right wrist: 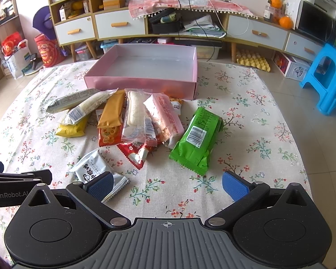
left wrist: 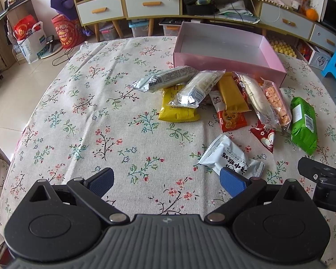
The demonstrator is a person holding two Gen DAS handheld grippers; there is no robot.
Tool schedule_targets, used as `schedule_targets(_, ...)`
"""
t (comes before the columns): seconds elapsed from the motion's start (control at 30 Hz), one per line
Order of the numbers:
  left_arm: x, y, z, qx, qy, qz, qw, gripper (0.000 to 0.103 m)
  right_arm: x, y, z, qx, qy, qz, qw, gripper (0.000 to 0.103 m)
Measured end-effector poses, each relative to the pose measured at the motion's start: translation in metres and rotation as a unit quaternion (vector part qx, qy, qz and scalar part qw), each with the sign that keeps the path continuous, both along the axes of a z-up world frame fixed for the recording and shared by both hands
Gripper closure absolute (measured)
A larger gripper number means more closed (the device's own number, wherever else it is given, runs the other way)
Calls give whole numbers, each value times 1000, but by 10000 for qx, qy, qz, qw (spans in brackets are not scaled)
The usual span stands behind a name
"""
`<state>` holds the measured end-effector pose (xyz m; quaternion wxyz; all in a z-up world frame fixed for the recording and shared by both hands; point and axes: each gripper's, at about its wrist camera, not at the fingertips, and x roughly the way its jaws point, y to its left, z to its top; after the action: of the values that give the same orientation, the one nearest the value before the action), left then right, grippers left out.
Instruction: Organize snacks
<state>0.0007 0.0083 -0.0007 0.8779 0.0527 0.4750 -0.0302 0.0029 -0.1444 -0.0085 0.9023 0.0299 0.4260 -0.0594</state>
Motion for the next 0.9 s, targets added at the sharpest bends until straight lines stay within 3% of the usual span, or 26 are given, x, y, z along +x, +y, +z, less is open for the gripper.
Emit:
schedule_targets(0.57,1,1,3,-73,-32,28,10000,1,5,-14,1,194,164,-97,9996,0)
schedule_targets(0.73,4,1,10,15,-277,-164,9995,1,16,-28,8,416,308,-98,9986,0)
schedule_targets(0.9,18,4,16,-190,-169,-349,9991,1,34,-49,13,578,529,-238,9966,0)
